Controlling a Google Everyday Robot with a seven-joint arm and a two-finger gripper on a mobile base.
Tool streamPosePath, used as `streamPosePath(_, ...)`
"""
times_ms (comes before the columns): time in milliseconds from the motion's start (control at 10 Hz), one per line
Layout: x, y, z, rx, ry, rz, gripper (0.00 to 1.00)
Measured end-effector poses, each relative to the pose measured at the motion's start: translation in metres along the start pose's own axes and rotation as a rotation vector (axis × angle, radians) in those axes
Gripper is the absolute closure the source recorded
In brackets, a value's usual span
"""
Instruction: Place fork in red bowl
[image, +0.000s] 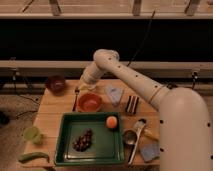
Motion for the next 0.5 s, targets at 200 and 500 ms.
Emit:
streamPosePath(200,-0.023,-0.001,-0.008,0.025,-0.045,-0.023,1.0)
streamPosePath(500,-0.041,-0.008,-0.027,0.083,-0.092,-0.027,1.0)
